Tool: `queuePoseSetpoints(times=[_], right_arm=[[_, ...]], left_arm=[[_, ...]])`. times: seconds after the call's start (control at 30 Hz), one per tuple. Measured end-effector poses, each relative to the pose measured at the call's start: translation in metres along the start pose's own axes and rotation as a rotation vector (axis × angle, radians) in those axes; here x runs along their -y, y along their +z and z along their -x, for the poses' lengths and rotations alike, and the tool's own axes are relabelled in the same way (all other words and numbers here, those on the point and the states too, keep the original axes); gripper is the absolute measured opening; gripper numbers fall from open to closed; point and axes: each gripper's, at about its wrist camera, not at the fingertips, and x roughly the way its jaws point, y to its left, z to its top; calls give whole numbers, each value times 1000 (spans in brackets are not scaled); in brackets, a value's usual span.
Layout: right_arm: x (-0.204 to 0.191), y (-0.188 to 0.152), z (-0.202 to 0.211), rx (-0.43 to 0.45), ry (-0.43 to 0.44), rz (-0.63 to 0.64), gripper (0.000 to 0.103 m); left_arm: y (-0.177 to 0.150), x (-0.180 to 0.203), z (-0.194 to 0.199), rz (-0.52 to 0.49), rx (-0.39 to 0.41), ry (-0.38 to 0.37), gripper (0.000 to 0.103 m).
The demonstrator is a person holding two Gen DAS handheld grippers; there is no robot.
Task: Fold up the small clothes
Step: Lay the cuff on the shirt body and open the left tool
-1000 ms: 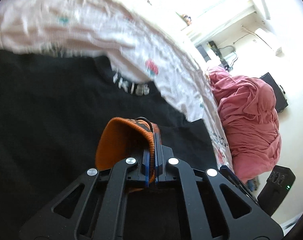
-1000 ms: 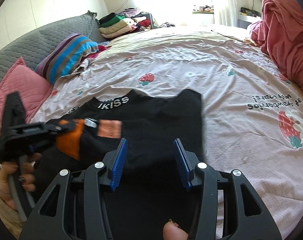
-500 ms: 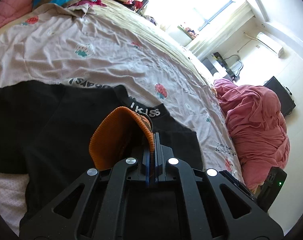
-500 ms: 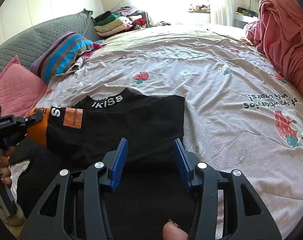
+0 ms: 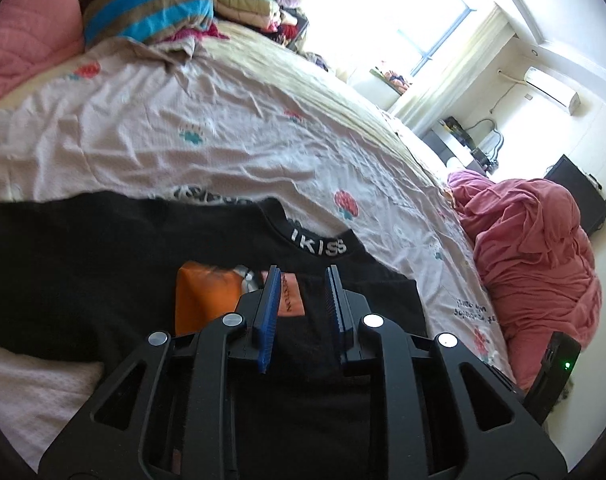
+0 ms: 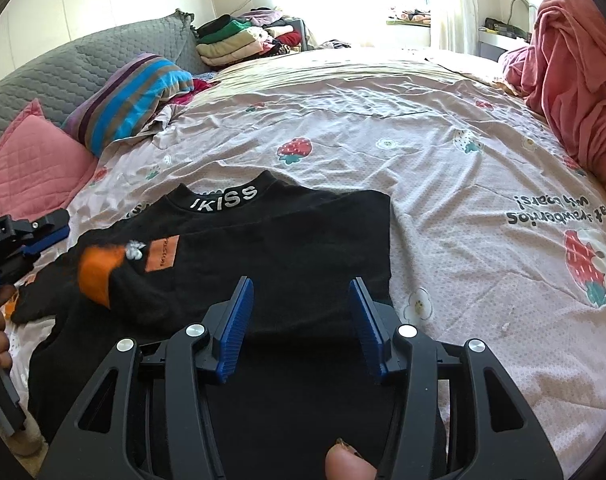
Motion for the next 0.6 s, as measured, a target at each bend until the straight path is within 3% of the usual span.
queuePoseSetpoints(times=[0.17, 0.37, 0.6], right_arm=[[-4, 4, -7, -6, 0, 16, 48], [-10, 8, -19, -29, -3, 31, 48], [-13, 9, -34, -61, 5, 33, 49]], left_arm=[[1, 9, 2, -46, 26, 12, 19], [-17, 7, -41, -53, -126, 35, 20], [-39, -15, -70, 4, -250, 116, 32]])
